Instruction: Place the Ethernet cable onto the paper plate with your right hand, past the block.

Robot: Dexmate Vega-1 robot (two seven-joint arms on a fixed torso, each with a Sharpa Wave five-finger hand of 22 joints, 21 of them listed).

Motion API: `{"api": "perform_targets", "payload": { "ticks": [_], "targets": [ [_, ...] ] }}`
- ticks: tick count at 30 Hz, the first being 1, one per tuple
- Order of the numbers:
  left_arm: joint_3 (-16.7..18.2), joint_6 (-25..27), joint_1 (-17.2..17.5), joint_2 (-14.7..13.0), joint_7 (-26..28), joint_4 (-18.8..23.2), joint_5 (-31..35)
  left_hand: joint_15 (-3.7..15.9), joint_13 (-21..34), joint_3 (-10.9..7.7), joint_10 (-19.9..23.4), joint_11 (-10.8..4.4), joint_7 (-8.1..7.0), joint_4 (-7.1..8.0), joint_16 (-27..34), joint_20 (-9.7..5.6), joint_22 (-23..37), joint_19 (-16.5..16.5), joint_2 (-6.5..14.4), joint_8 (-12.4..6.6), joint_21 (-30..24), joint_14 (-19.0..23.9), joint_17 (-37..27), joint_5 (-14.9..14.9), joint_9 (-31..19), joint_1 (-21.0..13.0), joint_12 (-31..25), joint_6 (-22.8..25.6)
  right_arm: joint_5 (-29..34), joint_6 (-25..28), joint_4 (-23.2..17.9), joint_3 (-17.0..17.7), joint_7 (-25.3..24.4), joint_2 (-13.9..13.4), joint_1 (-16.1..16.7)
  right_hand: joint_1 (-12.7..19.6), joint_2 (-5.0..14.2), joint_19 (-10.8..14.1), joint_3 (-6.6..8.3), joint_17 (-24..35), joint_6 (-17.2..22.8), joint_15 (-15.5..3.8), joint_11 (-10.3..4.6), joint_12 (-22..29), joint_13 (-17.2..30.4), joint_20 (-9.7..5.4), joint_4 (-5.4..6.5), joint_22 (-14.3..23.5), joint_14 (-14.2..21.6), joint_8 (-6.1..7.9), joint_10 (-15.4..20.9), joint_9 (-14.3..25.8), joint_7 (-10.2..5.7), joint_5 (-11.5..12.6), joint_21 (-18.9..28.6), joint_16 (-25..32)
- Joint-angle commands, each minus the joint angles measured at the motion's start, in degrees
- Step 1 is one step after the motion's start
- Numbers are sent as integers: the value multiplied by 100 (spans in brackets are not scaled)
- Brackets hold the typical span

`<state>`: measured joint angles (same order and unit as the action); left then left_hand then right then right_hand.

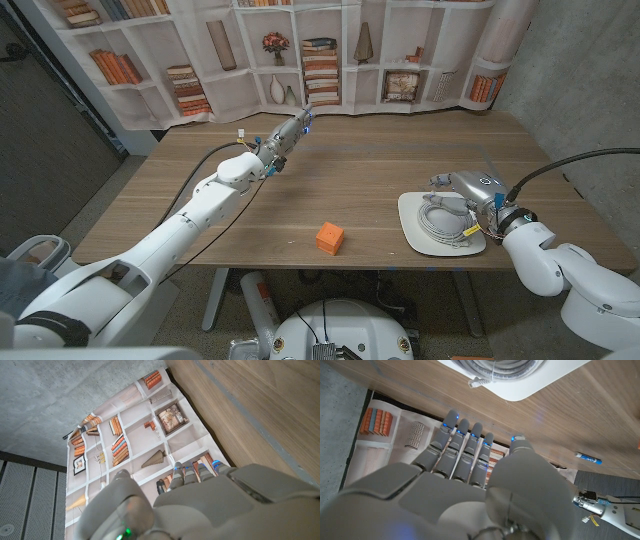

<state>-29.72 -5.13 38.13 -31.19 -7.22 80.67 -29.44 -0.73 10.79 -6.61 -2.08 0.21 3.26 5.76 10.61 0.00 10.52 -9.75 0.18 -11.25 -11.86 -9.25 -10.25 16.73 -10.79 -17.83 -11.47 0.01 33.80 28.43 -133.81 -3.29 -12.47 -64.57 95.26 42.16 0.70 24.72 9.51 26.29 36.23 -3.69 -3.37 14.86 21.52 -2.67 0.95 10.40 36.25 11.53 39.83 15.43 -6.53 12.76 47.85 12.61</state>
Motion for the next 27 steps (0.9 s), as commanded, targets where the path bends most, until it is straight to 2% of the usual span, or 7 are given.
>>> {"api": "perform_targets", "payload": {
  "ticks": [1,12,27],
  "targets": [
    [37,-17,20,-29,32,31,-6,13,11,5,-12,-16,14,-5,14,39,19,-539,53,-27,-2,-1,-23,-9,-10,-30,-34,22,86,-196,134,-126,172,100,-432,23,39,29,33,10,24,-430,28,31,4,-640,-9,11,51,31,5,-6,49,18,-38,43],
    [50,-1,37,-44,66,56,-6,12,11,16,-6,-11,16,-7,14,35,19,-540,60,-25,-1,-2,-23,-11,-10,-36,-36,19,33,-362,364,-362,264,127,-911,17,54,24,43,-1,21,-420,42,35,-5,-628,-14,11,35,31,9,-22,58,18,-58,39],
    [94,49,153,-124,164,241,-14,13,11,33,-12,-25,9,-8,14,29,19,-544,68,-26,0,-3,-23,-13,-10,-43,-33,21,8,-476,508,-501,190,87,-1266,8,83,9,58,-18,5,-425,28,33,-16,-617,-19,13,42,28,-1,-42,66,16,-87,44]
  ]
}}
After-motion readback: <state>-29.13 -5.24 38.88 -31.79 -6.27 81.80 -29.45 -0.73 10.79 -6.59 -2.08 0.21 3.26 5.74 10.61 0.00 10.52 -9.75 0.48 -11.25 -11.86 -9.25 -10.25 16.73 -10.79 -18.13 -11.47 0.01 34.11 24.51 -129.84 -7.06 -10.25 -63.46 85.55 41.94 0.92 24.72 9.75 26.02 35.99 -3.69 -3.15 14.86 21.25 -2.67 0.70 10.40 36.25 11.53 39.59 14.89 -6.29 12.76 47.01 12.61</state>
